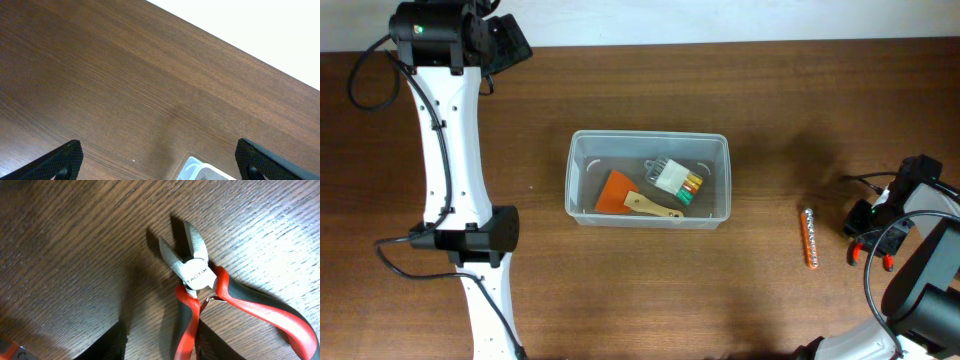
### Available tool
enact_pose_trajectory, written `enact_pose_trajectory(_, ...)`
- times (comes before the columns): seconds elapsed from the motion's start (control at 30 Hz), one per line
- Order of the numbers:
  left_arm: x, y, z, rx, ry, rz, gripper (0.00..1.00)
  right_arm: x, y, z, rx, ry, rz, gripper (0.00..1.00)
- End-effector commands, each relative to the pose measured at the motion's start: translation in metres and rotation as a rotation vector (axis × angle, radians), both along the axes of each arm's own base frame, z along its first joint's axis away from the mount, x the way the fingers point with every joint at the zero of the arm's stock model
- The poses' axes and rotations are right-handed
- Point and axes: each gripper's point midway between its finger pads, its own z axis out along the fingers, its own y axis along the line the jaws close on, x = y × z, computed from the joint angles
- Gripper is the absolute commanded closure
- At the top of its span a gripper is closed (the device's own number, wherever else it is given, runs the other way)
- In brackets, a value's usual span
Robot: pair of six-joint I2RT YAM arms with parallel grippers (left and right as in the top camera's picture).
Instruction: Pack container
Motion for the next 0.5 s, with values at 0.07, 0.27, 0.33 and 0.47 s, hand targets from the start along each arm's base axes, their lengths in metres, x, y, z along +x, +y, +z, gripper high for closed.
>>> enact_pose_trajectory(0.07, -0.0047, 0.0020, 0.0145, 0.009, -0.033, -0.003, 0.01, -0.0165, 0.0038, -0.0133, 0.015, 0.060, -0.009, 0.60)
enact_pose_trajectory(0.27, -0.0047, 0.0020, 0.0145, 0.009, -0.033, -0.003, 0.01, -0.0164, 0.0038, -0.0133, 0.015, 0.060, -0.010, 0.61)
enact_pose_trajectory(0.33, -0.0047, 0.0020, 0.0145, 0.009, -0.033, -0.003, 0.01, -0.0164, 0.0038, -0.0133, 0.015, 0.060, -0.013, 0.65)
enact_pose_trajectory(0.47, -0.0047, 0.0020, 0.0145, 0.009, -0.033, -0.003, 0.01, -0.0164, 0.0038, -0.0133, 0.015, 0.060, -0.020, 0.68)
